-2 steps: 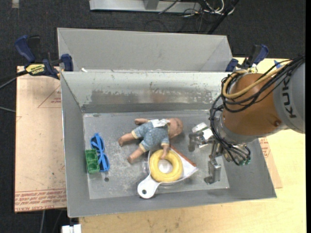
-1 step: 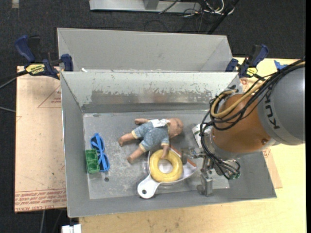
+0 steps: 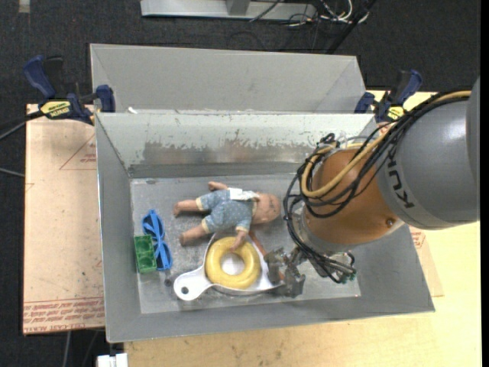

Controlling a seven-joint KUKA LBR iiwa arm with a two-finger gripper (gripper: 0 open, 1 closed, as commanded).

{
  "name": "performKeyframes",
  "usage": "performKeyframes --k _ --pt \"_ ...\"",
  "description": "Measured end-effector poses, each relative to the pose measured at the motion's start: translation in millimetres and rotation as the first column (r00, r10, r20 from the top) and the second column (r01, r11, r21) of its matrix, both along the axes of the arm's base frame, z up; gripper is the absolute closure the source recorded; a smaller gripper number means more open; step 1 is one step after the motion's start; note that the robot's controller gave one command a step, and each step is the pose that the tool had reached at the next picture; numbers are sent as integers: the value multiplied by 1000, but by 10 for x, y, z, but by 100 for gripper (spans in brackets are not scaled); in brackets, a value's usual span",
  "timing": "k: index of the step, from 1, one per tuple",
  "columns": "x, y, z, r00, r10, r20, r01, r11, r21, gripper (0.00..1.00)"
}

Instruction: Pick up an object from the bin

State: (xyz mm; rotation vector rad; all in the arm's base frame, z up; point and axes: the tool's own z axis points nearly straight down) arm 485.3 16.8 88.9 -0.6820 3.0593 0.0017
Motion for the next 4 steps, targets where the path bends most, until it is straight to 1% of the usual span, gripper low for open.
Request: performKeyframes --k 3,4 --pt "-1 1 5 1000 0 0 0 1000 0 100" --pt "6 125 322 1000 -27 4 27 1000 0 100"
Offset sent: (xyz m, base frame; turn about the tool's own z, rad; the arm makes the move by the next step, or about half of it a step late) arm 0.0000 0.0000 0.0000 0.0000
